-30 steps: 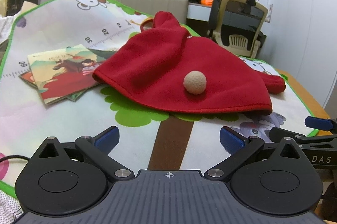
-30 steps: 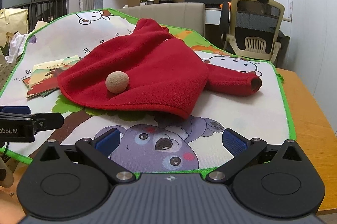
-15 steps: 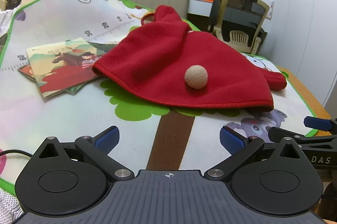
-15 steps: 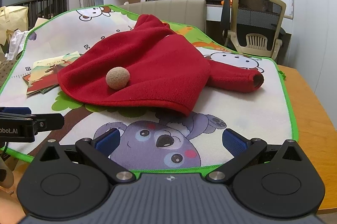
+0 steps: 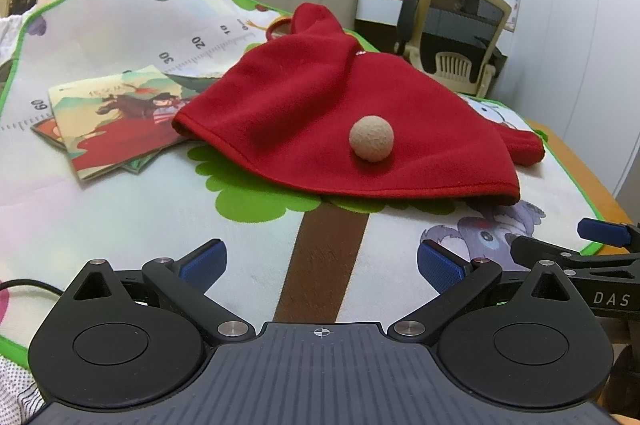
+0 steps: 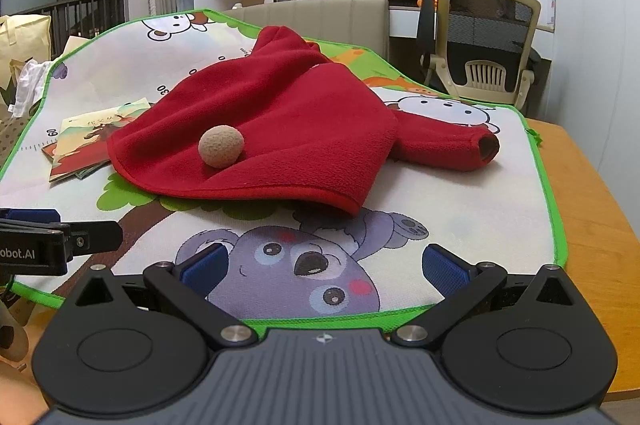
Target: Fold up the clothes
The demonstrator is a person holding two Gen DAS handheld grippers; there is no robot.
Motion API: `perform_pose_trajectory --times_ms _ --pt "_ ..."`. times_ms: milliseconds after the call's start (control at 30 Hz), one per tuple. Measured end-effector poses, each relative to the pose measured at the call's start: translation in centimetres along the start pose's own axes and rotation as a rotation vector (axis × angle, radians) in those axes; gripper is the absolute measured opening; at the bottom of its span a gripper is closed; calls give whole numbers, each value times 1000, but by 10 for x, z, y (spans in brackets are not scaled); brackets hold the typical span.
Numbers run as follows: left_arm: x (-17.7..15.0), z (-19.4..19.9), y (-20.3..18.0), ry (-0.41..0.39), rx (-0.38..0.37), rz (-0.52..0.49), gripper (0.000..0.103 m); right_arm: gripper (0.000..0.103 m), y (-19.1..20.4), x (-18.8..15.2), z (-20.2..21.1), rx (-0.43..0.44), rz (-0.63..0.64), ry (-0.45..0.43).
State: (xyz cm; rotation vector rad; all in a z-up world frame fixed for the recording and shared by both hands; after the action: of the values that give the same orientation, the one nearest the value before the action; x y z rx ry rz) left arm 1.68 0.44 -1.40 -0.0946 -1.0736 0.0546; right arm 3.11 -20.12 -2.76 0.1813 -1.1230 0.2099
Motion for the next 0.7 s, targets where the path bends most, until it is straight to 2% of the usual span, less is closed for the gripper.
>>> perform_pose_trajectory --times_ms 700 --pt "-2 -1 -1 8 0 -3 103 103 -1 -2 -2 2 -7 7"
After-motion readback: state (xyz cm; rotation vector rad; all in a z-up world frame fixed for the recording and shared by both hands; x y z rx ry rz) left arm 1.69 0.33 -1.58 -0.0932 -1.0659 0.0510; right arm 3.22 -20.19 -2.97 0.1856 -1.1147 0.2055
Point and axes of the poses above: each gripper's, at about its wrist camera, not at the fingertips, and z roughly against the way its jaws point, y to its left, x to its top, the point moved 1 cm from there along -z, roughly the way its jaws point, and after that the axes turned 4 degrees about -y, right-handed, at the moved point
